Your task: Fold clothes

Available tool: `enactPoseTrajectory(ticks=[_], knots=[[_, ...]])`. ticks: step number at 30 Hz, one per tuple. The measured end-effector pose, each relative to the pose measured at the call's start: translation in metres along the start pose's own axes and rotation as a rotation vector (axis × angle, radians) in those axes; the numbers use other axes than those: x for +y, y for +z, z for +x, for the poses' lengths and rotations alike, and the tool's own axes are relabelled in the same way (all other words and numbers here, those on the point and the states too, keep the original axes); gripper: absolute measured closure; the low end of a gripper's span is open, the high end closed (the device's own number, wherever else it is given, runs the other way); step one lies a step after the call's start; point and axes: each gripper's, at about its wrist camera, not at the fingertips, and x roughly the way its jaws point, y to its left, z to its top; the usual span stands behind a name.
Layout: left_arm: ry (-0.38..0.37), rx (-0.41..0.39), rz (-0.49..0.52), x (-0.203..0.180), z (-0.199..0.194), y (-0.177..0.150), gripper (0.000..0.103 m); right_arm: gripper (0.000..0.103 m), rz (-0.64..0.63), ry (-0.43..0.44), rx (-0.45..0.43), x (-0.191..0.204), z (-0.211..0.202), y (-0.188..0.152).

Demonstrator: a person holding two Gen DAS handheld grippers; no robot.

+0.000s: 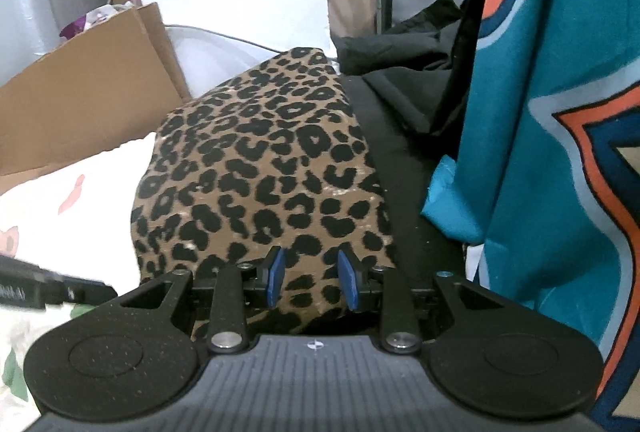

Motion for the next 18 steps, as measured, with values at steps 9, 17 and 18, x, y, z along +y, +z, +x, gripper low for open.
enactPoseTrajectory(ticks=[9, 17, 18], knots=[[0.033, -0.024, 0.109, -0.029, 0.027, 0.045, 0.086, 0.066, -0.024, -0.011, 0.043, -0.001, 0.016, -0.003], [0.063, -0.008, 0.136, -0.025, 0.040, 0.044, 0.086, 0.066, -0.007, -0.004, 0.065, -0.002, 0.023, -0.003], [0.067, -0.005, 0.142, -0.026, 0.039, 0.044, 0.086, 0.066, -0.004, -0.003, 0.069, -0.002, 0.024, -0.002]])
